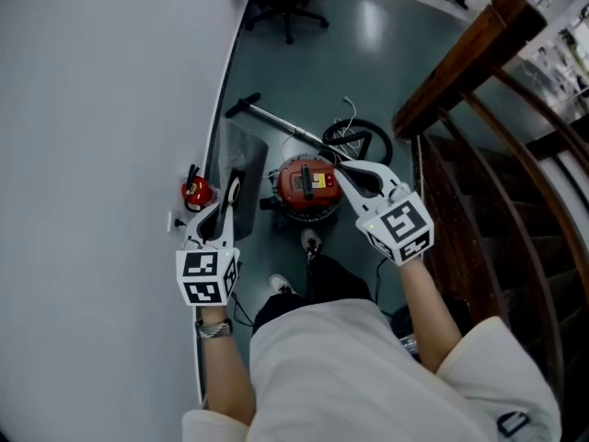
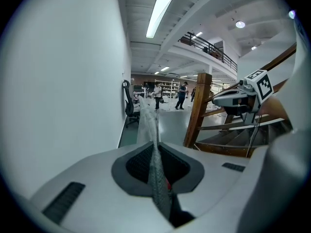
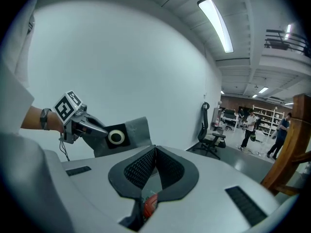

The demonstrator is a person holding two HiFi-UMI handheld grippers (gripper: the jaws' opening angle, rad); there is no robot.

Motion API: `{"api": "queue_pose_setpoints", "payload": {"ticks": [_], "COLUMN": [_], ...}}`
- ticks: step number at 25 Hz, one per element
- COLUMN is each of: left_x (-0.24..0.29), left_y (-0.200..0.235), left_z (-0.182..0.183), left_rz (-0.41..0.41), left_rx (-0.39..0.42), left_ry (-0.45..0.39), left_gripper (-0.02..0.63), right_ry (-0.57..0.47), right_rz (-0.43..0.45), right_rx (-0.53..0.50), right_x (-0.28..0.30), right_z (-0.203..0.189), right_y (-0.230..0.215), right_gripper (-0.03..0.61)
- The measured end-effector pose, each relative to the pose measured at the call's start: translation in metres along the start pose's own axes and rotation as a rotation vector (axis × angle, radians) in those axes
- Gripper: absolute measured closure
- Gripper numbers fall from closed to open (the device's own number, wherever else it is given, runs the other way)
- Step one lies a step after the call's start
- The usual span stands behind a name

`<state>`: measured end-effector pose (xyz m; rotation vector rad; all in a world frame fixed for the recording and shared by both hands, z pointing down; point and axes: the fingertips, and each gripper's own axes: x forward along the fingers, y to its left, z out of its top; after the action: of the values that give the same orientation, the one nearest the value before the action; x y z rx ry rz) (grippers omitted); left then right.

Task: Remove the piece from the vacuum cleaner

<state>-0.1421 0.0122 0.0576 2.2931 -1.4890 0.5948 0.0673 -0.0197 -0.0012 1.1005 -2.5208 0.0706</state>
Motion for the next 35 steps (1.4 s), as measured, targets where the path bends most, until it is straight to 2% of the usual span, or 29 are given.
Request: {"api": "queue_pose_setpoints", "payload": {"ticks": [11,16,21,28,35], "left_x": [-0.052,-0.076,-0.096,-0.119,-0.129], "left_y": [-0.016,-0.015,-0.016,-0.022,-0.027], "left_z": [0.045,0.072,0.089,0.113,0.123], "left_rz": [-0.025,-0.028,-0.037,-0.025,-0.029], "left_rx": [0.077,0.099,0.129,0.157,0.198], "left_ry": [-0.109,-0.185,-0.229,-0.328,-0.361], "left_gripper": [0.584,0.584,0.584,0.584,0.585], "right_ry": [-0.083,-0.132,-0.159,-0.189,-0.191], "right_rz": [0.054,0.072,0.088,0.055,0.014], "right_rx": [-0.090,-0.132,-0.132,-0.143,-0.164], "right_x": [-0.010,-0.015,-0.028,-0.048,-0.056], "right_z": [0.054,0.086,0.109,0.121,0.124], "right_y": [0.031,0.043,0.054,0.057,0.058], "right_gripper": [0.549,0.549,0.549,0.549,0.549]}}
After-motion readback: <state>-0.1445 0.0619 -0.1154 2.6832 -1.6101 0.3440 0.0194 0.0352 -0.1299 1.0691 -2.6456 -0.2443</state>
